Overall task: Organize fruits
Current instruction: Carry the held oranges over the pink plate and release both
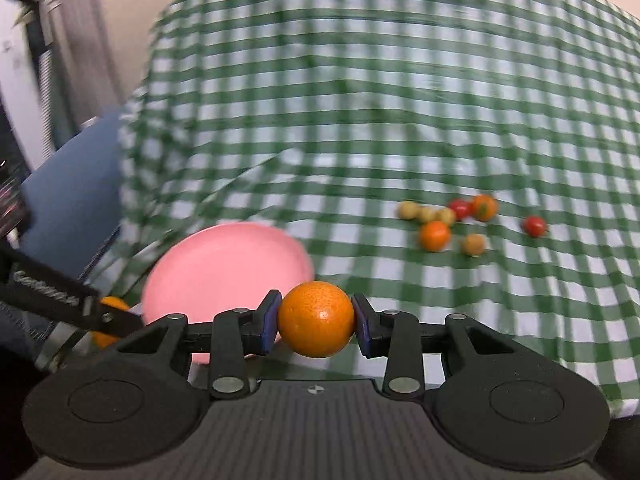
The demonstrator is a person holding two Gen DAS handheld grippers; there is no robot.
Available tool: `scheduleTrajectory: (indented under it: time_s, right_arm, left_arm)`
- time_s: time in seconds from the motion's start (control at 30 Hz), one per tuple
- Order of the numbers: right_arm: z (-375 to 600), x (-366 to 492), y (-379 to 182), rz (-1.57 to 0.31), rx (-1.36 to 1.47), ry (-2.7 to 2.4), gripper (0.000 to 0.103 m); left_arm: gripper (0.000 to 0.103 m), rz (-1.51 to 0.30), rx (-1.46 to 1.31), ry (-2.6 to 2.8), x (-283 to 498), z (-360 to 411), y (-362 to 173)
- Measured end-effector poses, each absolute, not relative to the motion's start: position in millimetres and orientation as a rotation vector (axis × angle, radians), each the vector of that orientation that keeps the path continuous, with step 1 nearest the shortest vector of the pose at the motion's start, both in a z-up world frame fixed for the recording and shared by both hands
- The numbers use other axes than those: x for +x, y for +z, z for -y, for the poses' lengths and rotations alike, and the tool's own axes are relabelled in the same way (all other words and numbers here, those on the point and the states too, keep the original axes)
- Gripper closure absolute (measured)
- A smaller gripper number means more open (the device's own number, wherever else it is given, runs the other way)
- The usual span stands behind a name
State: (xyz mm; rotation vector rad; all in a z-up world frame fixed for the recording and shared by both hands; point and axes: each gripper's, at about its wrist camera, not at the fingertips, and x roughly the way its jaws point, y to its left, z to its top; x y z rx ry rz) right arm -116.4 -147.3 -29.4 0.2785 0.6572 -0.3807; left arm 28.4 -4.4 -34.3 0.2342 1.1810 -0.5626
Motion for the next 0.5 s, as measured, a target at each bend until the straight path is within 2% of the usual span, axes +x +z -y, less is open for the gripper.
scheduleTrajectory:
  time_s: [0.5]
  right_arm:
    - [119.9,-93.3,-33.6,-0.710,0.226,-0.358,0.064]
  left_arm:
    - [0.061,-1.139,0.182,-0.542,47.4,-19.2,-30.2]
